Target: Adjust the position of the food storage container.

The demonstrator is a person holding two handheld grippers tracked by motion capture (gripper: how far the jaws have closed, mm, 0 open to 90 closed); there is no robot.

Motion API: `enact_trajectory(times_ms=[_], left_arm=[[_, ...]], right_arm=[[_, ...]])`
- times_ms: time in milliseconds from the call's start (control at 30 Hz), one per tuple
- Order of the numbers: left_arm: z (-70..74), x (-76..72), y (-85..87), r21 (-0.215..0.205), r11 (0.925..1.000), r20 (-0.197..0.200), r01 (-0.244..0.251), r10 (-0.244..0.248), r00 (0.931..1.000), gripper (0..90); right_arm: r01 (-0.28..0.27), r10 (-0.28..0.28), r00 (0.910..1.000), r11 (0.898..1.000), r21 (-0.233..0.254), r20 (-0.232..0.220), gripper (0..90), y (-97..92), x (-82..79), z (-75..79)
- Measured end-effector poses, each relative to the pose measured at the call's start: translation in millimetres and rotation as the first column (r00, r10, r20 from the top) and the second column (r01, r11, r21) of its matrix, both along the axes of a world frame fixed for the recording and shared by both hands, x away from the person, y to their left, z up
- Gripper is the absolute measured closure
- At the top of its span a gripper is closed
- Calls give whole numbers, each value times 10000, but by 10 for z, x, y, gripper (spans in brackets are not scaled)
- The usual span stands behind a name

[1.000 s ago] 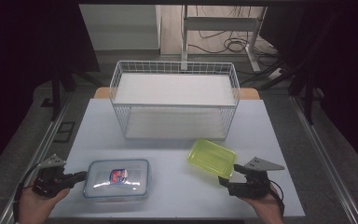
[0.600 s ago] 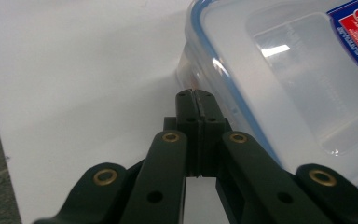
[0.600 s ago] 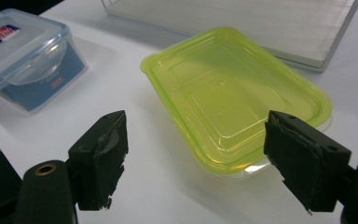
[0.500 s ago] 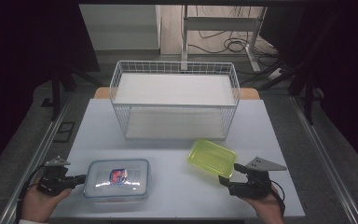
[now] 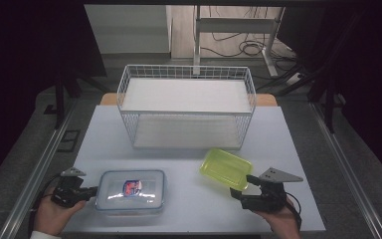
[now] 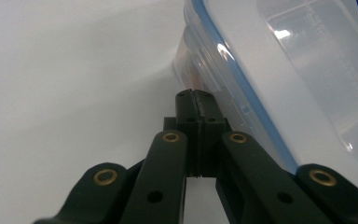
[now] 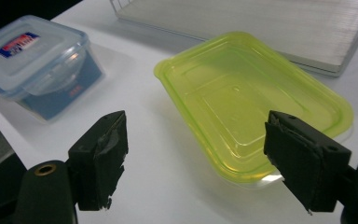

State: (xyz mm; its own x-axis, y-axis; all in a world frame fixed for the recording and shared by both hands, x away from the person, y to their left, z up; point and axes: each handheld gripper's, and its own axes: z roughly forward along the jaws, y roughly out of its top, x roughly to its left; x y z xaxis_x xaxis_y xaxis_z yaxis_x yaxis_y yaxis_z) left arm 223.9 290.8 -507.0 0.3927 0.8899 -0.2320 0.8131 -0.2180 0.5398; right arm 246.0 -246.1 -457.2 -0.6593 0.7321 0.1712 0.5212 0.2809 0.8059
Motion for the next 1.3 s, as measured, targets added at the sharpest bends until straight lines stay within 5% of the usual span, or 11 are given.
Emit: enact_trajectory(times_ms=[367,533,733,800,1000,1133,1300], left_arm=[[7,62,-292,-8,9993,61,369,-369,9993,900],[2,62,-289,-135,9993,36,360,-360,9993,900],[26,48,-166,-627,9974,228,-349,364,9991,864],[73,11,-108,-842,9950,568,-528,577,9967,809],[180,-77,-57,-1059,9910,964,-816,919,9911,372],[238,-110,-36,-1461,9878,1098,-544,709,9914,240],[233,-107,-18,-1988,9781,835,-625,804,9933,195]], right_arm=[[-16,15,10000,9999,118,67,215,37,-24,25],[-10,7,9999,9999,161,168,215,44,-33,40],[-58,52,9993,9998,166,366,211,85,-63,69],[-117,108,9995,9994,316,292,210,102,-77,83],[-430,425,9990,9973,587,103,207,186,-86,74],[-635,638,9980,9963,587,-42,204,262,-94,58],[-783,793,9968,9947,662,-126,205,325,-110,59]])
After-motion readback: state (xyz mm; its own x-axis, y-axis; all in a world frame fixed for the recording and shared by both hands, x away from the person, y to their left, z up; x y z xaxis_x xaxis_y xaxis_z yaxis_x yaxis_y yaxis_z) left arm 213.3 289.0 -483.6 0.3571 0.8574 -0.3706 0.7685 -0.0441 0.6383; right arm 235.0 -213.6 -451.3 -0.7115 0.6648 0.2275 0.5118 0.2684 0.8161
